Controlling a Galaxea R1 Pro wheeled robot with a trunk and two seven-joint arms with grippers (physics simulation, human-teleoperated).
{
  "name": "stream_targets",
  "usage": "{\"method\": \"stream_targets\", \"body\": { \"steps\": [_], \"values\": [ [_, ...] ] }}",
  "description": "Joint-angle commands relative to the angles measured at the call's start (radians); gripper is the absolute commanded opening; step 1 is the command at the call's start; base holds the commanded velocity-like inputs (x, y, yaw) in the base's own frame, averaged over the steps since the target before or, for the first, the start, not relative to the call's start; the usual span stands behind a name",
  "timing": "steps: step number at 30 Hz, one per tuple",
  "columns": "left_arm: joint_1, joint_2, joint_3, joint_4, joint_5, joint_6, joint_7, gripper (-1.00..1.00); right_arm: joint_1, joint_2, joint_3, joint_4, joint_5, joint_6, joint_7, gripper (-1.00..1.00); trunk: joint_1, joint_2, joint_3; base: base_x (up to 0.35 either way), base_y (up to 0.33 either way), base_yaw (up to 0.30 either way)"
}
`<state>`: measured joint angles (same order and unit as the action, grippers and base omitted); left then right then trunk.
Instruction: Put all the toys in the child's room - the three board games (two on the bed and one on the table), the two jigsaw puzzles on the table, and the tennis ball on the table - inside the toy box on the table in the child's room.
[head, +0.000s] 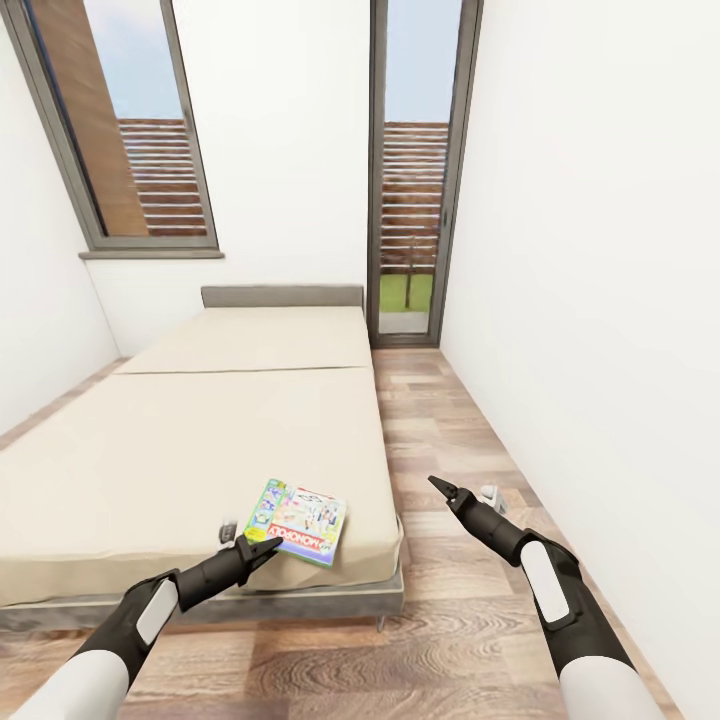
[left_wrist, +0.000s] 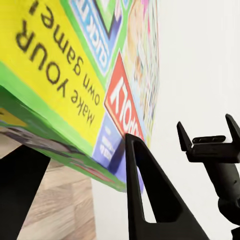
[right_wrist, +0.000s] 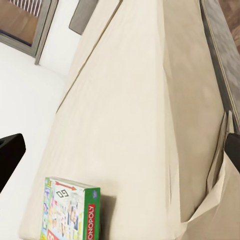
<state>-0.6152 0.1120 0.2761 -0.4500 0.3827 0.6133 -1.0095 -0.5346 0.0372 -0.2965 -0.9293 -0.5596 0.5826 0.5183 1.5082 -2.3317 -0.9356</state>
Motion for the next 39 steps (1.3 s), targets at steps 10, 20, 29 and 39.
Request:
{"method": "stream_targets", "body": {
  "steps": [10, 20, 29, 39],
  "values": [
    [-0.001, 0.000, 0.001, 0.001, 0.002, 0.006, -0.003, -1.00, -0.001, 0.001, -0.004, 0.000, -0.004, 0.008, 0.002, 1.00, -0.039, 0.070, 0.030, 0.000, 0.000, 0.000],
    [-0.001, 0.011, -0.003, -0.054, 0.000, 0.088, -0.004, -1.00, -0.001, 0.000, -0.004, 0.000, -0.003, 0.008, 0.002, 1.00, -0.062, 0.112, 0.049, 0.000, 0.000, 0.000],
    [-0.001, 0.129, -0.011, -0.304, -0.002, 0.357, -0.034, -1.00, -0.001, 0.000, -0.004, -0.001, -0.004, 0.008, 0.003, 1.00, -0.081, 0.147, 0.065, 0.000, 0.000, 0.000],
    [-0.016, 0.329, -0.012, -0.331, -0.008, 0.395, -0.215, -1.00, -0.001, 0.001, -0.003, -0.010, -0.005, 0.008, 0.000, 1.00, -0.119, 0.217, 0.096, 0.000, 0.000, 0.000]
  ]
}}
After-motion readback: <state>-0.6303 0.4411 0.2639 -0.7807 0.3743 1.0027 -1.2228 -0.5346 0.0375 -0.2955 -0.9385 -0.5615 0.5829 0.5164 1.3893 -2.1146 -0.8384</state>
